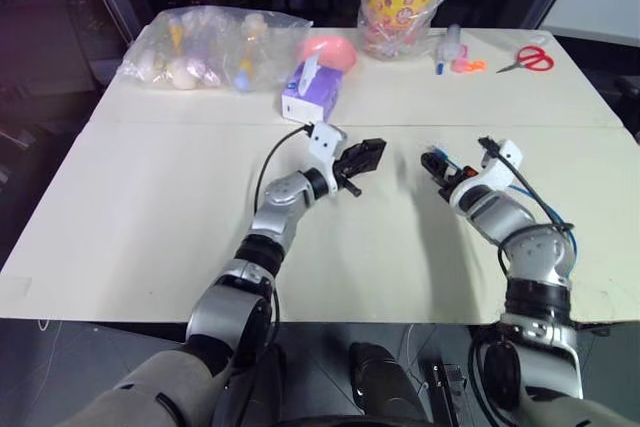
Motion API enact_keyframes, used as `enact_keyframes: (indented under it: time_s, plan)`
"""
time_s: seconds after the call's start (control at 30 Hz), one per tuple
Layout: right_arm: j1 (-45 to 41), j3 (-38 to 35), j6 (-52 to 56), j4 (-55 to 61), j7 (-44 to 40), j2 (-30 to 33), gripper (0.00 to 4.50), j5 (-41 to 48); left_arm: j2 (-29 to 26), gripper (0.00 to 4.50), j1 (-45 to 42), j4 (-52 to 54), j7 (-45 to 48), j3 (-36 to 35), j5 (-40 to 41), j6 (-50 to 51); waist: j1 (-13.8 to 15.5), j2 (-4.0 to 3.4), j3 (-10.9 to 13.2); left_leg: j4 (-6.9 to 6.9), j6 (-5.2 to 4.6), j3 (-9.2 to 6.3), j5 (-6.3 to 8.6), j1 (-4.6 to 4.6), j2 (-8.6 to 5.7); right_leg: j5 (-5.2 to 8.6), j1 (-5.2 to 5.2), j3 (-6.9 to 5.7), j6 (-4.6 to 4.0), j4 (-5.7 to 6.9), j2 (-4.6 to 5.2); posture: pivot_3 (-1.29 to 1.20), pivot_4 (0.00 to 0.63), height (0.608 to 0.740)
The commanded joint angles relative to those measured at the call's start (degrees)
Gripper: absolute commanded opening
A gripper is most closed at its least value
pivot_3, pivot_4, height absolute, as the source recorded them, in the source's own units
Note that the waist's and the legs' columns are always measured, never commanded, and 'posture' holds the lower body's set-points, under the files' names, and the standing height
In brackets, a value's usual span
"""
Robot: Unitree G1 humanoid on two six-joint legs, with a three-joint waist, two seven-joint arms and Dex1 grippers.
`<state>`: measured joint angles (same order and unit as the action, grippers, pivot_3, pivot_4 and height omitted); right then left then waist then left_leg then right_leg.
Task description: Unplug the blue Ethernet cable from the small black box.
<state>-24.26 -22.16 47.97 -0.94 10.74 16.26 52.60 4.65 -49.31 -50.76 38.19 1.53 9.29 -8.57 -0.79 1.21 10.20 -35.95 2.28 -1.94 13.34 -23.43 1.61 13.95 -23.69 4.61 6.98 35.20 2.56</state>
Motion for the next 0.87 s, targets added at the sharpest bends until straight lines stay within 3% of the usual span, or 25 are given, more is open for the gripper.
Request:
enact_keyframes:
  time_s: [0.03, 0.23, 0.3, 0.5, 0.77, 0.87]
  plan:
    - [4.2, 0.3, 3.8, 11.8, 0.5, -2.0, 4.46, 4.8, 0.8, 0.5, -1.3, -1.2, 0.0, 0.5, -1.1, -3.3, -0.1, 0.0, 0.0, 0.01, -0.01, -0.01, 0.01, 0.0, 0.0, 0.01, 0.0, 0.0, 0.01, 0.0, 0.0, 0.0, 0.15, 0.74]
    - [6.7, -1.2, 3.3, 18.1, 0.7, -3.0, 4.46, 7.0, 1.0, 0.5, -1.0, -4.8, 0.6, 0.3, -2.4, -6.8, -0.2, -0.01, 0.0, -0.13, -0.02, 0.02, 0.01, 0.02, 0.0, 0.02, 0.05, 0.02, -0.05, 0.0, 0.0, 0.0, 0.15, 0.74]
    - [6.9, -1.3, 2.9, 18.2, 0.2, -2.4, 4.5, 6.7, 0.9, 1.55, -1.0, -5.8, 0.9, 0.5, -3.1, -7.9, -0.2, -0.01, 0.0, -0.14, -0.02, 0.01, 0.01, 0.05, 0.0, 0.02, 0.09, 0.02, -0.06, 0.0, 0.0, 0.0, 0.15, 0.74]
    - [8.1, -1.9, 3.0, 18.6, -2.6, 1.5, 4.5, 5.6, -3.3, 3.78, 0.1, -2.4, 4.4, 0.8, -3.7, -5.5, -0.2, -0.01, 0.0, -0.09, -0.02, 0.01, 0.01, 0.05, 0.0, 0.01, 0.08, 0.02, -0.02, -0.01, 0.0, 0.0, 0.15, 0.74]
    - [12.4, -1.7, 3.4, 22.2, -9.4, 7.6, 4.5, 5.4, -11.9, 3.78, 9.1, 23.3, 10.5, 1.1, 0.7, 9.3, -0.2, -0.03, 0.0, -0.05, -0.02, -0.01, 0.01, 0.06, 0.04, 0.01, 0.07, 0.01, -0.02, 0.03, -0.01, 0.0, 0.15, 0.74]
    - [17.2, 0.4, -2.9, 26.6, -17.6, 13.9, 4.5, -2.7, -17.3, 3.78, 14.6, 37.1, 9.5, -1.1, 4.3, 21.5, -0.1, -0.04, 0.0, -0.07, -0.02, -0.01, 0.01, 0.04, 0.03, 0.01, 0.09, 0.01, -0.01, 0.01, 0.02, 0.0, 0.15, 0.74]
